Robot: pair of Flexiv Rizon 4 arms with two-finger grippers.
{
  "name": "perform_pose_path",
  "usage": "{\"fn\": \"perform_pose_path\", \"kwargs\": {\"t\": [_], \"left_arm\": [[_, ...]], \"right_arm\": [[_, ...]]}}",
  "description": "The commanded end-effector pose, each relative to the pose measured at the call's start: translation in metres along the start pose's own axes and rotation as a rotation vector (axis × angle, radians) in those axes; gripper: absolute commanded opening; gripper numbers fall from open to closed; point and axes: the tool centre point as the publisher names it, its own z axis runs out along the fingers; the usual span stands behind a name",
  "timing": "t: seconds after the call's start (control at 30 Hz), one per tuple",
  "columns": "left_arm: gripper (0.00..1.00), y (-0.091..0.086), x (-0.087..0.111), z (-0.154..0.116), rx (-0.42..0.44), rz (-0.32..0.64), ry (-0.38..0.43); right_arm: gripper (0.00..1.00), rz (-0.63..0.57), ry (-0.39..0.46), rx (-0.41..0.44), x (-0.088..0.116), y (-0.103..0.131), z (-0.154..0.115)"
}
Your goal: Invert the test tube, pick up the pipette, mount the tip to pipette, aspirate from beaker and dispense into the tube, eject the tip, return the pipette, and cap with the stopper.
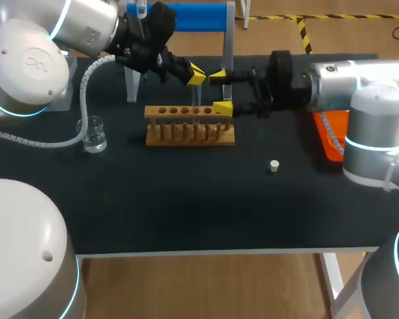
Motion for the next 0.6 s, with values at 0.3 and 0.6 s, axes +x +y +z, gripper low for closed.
{"fn": "perform_pose_path", "kwargs": {"t": [0.3,0.6], "left_arm": [[0.0,-0.001,0.0,-0.001,-0.005,-0.002,0.001],[0.0,-0.001,0.0,-0.001,-0.005,-0.002,0.001]], "right_arm": [[0.68,0.036,0.019,0.007,-0.012,-0.001,0.014],[0.55,0.048,0.033,0.019,-0.016,0.0,0.024]]}}
